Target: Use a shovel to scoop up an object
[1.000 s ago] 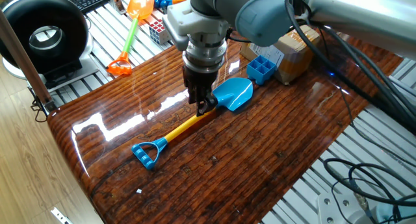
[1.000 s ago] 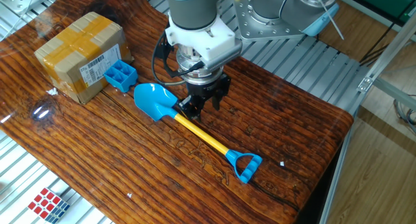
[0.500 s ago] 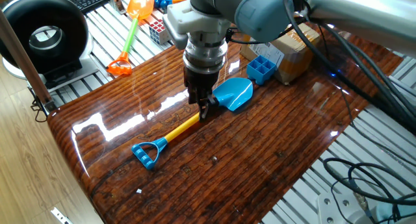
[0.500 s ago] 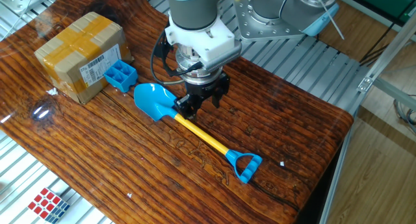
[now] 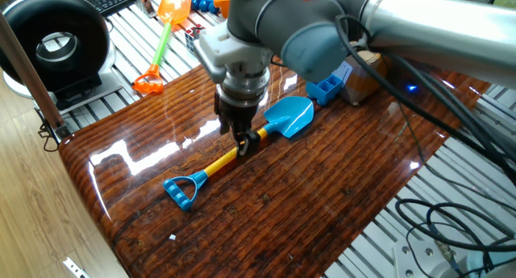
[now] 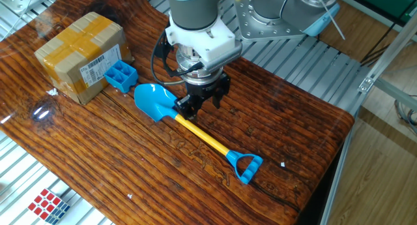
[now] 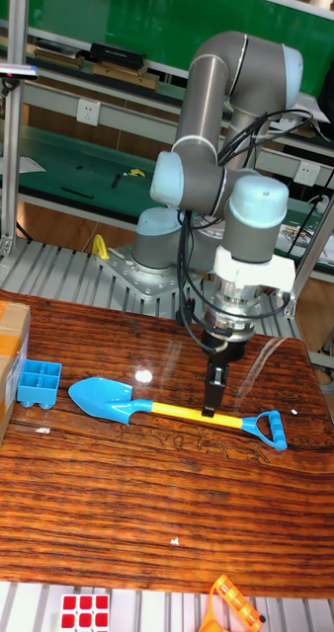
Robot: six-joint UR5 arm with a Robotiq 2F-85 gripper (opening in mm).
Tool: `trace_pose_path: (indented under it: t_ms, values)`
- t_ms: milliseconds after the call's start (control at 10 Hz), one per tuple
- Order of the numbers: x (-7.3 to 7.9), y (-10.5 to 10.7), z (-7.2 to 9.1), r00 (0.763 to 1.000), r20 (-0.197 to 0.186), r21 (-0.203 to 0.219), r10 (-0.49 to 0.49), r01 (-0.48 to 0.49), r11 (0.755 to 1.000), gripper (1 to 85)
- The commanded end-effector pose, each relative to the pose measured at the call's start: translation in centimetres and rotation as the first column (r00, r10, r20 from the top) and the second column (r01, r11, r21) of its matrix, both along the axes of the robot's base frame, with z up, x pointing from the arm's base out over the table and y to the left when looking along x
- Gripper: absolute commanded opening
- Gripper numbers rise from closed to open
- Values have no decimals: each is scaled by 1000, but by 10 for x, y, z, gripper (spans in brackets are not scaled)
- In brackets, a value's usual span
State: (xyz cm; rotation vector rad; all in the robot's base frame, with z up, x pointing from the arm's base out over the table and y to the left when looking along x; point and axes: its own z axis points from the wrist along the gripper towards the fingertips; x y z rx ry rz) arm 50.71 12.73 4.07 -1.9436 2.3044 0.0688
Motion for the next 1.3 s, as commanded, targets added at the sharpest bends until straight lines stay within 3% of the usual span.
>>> trace_pose_path:
  t_ms: [0, 500, 1200]
  values:
    - [1, 0, -15, 1000, 8, 6, 15, -15, 1000, 647]
    - [0, -1, -26, 1000, 12, -21, 4, -4, 1000, 637]
    - [-10, -7, -41, 1000, -13, -122, 14, -16, 992, 623]
